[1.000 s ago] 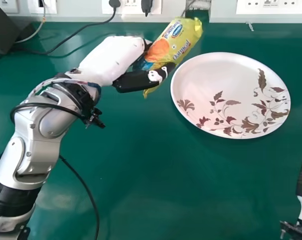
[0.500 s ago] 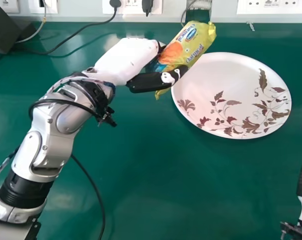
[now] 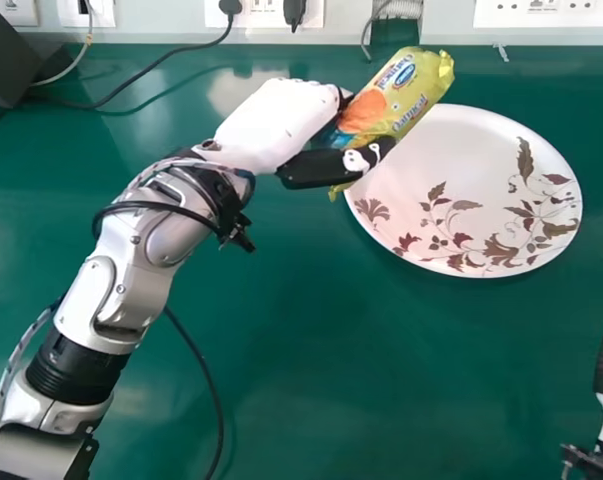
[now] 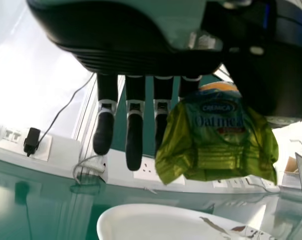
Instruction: Pick up biscuit and place it in the plate
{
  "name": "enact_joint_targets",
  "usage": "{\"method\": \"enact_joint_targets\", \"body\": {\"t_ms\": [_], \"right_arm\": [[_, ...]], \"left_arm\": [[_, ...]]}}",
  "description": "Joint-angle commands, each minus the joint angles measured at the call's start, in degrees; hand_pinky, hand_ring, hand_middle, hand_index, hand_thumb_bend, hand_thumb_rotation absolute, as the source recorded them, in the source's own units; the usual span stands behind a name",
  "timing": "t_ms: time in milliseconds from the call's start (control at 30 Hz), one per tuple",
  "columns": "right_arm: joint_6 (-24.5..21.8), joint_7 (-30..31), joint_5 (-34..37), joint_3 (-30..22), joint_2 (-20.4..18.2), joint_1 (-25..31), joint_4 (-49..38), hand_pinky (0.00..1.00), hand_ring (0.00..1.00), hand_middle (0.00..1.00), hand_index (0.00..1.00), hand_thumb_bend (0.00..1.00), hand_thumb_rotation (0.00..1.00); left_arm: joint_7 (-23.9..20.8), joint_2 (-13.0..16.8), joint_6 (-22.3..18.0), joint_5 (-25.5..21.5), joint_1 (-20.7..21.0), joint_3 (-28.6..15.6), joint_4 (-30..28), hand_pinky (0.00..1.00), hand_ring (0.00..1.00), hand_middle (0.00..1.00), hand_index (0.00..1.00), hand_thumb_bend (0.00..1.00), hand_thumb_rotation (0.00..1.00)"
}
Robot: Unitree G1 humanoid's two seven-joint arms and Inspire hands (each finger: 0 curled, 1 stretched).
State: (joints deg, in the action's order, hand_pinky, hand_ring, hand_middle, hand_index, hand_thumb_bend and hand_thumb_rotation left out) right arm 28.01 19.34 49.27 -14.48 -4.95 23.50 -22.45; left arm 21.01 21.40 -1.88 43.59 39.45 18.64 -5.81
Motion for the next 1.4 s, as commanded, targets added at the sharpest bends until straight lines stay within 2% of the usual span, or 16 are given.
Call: {"method": "enact_joint_targets", "body": {"t_ms": [0, 233, 467, 633, 1133, 1367], "right_arm": [[0.52, 0.87, 0.99, -0.40, -2.34, -0.06, 0.27, 0.42, 0.48, 0.54, 0.61, 0.81, 0.08], [0.95, 0.70, -0.02, -0.77, -2.58, -0.38, 0.68, 0.37, 0.44, 0.51, 0.61, 0.80, 0.00], [1.11, 1.00, 0.44, -0.63, -2.71, -0.20, 0.81, 0.41, 0.50, 0.56, 0.62, 0.84, 0.07], [1.02, 0.98, 0.73, -0.66, -2.68, -0.32, 0.96, 0.39, 0.47, 0.54, 0.62, 0.84, 0.06], [0.83, 2.08, 1.58, -1.32, -2.06, -0.58, 1.51, 0.40, 0.48, 0.54, 0.62, 0.81, 0.09], [0.73, 1.72, 1.27, -1.15, -2.31, -0.29, 0.90, 0.39, 0.44, 0.52, 0.62, 0.81, 0.04]], "left_arm": [[-1.48, -0.52, -1.17, -0.12, 1.09, 0.62, 0.94, 0.24, 0.37, 0.47, 0.54, 0.51, 0.00], [-1.32, -1.88, -1.95, -0.12, 2.07, 1.35, 2.91, 0.23, 0.36, 0.47, 0.54, 0.51, 0.00], [-1.72, -3.15, -2.06, 0.82, 3.18, 2.62, 4.60, 0.24, 0.36, 0.47, 0.54, 0.51, 0.00], [-1.78, -4.29, -1.65, 1.14, 4.36, 3.56, 6.40, 0.24, 0.37, 0.47, 0.54, 0.51, 0.00], [-3.38, -7.55, -1.17, 4.56, 8.19, 6.85, 12.54, 0.24, 0.37, 0.47, 0.54, 0.51, 0.00], [-4.71, -8.97, -1.50, 5.02, 9.31, 7.78, 15.96, 0.24, 0.36, 0.47, 0.54, 0.51, 0.00]]}}
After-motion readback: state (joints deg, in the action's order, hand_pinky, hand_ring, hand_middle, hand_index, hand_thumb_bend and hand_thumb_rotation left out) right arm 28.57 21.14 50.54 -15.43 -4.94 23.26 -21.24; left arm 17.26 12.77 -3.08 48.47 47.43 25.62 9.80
